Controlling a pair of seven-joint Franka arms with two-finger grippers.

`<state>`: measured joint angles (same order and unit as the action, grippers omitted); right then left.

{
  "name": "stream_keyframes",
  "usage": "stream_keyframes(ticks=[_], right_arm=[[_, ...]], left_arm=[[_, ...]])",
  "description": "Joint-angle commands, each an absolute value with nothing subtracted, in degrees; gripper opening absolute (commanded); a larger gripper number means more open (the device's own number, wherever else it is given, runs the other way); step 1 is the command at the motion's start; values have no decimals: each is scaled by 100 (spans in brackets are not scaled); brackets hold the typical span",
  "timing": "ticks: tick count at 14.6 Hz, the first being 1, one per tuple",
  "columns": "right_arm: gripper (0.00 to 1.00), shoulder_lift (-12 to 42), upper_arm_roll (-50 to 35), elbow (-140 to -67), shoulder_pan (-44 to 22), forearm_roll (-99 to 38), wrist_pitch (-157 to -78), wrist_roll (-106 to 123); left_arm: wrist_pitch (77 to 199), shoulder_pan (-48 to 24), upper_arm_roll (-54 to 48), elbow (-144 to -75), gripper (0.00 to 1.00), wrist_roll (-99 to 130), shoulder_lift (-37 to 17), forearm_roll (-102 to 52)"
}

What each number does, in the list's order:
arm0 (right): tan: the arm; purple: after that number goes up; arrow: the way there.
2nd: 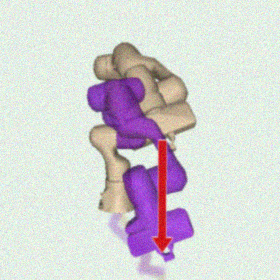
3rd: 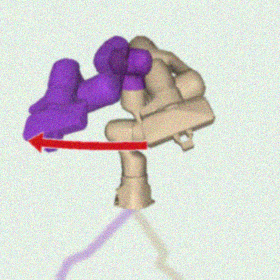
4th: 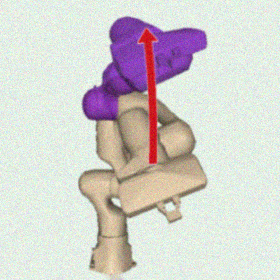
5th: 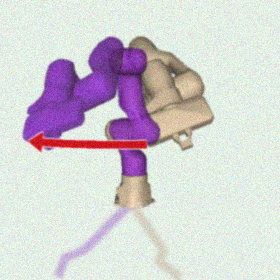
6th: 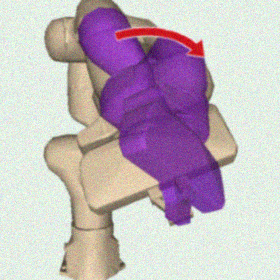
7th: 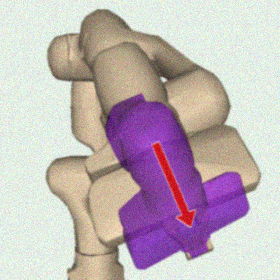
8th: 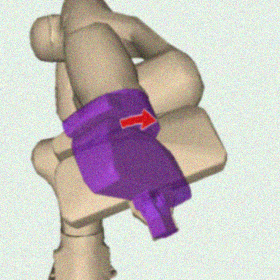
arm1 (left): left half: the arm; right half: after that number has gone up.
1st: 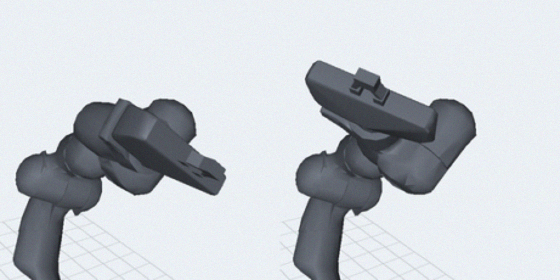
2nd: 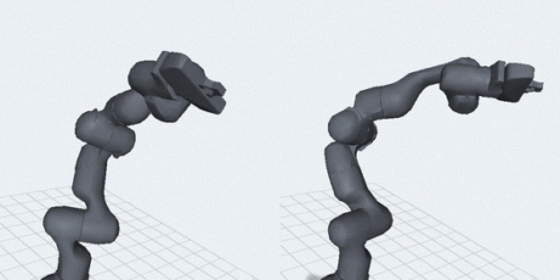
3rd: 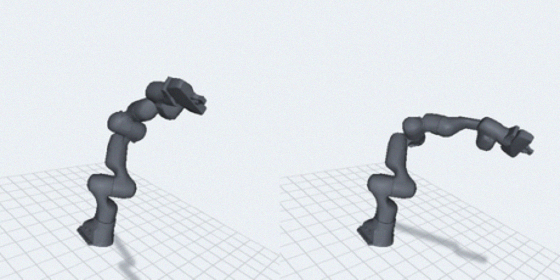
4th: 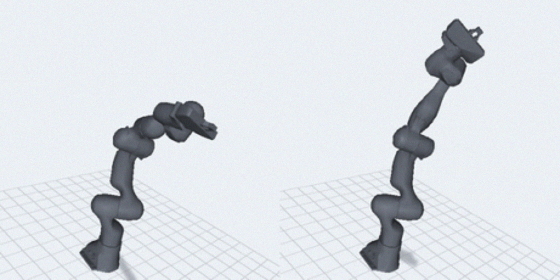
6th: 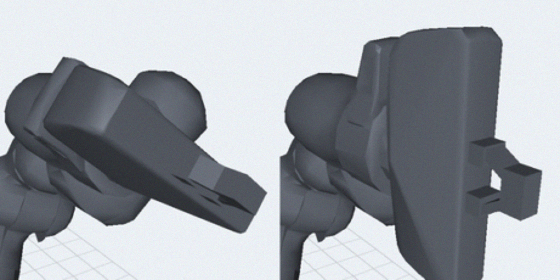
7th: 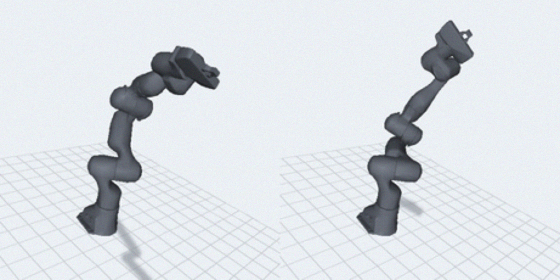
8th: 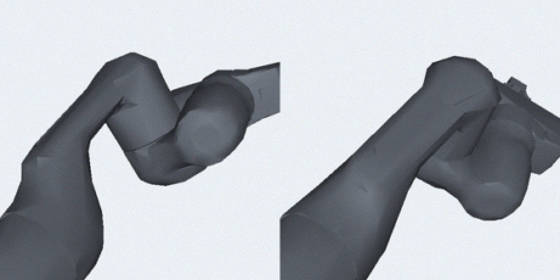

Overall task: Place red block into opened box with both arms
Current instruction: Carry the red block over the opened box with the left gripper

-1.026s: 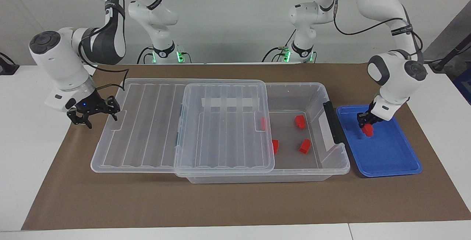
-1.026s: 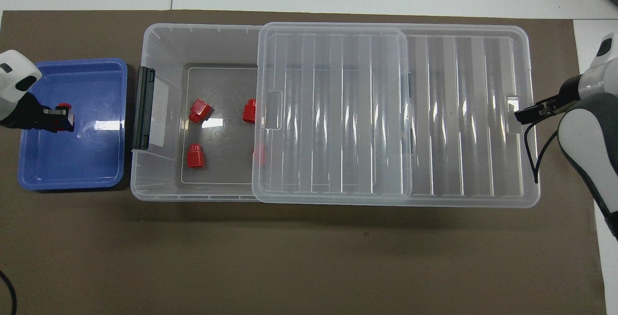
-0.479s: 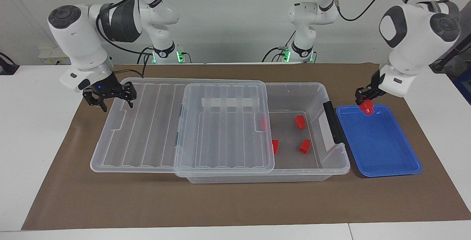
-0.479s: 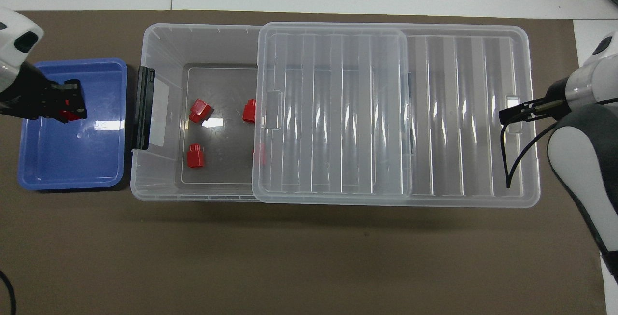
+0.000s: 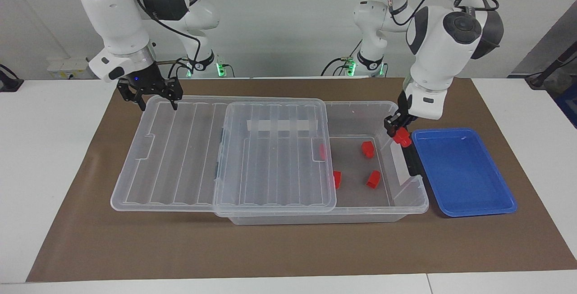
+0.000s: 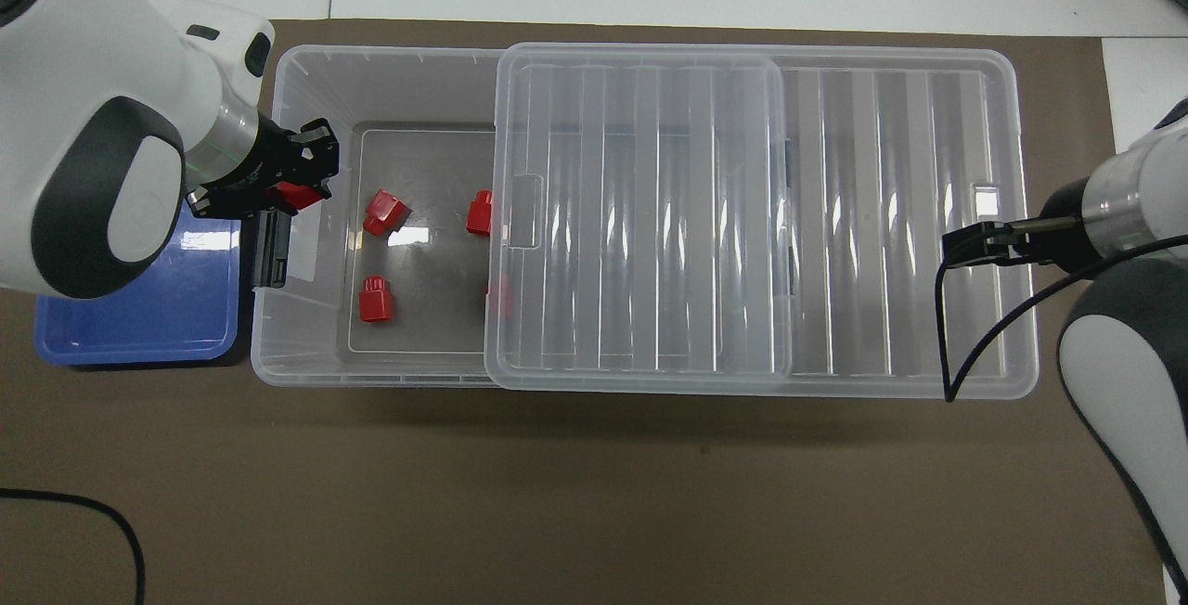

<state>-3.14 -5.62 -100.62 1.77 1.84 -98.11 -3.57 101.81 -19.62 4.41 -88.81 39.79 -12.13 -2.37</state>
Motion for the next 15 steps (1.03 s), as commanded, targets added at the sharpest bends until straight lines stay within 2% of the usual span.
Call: stream_keyframes(ticks=[1,6,11,13,15], right_arm=[[91,-150,-580,-9538,211,123,-9388,-510],[92,-132,-580,-9264,220,132,-9141,-510],[93,-158,-571,-9333,272,123,-9053,-510],[99,-184,-571,-9378,281,123,-9053,-518],[99,-211,-571,-9422,290,123,-9044,-527]], left_arm=[[11255,-2214,527,-10043,17,4078,-853,-325],[11663,-2697,545,-10300,17,4166,-1212,-264],[12830,-2830,545,-11223,17,4184,-1352,-246],[12867,-2830,545,-11224,17,4175,-1476,42],[12876,-2821,545,-11232,17,4175,-1503,79]])
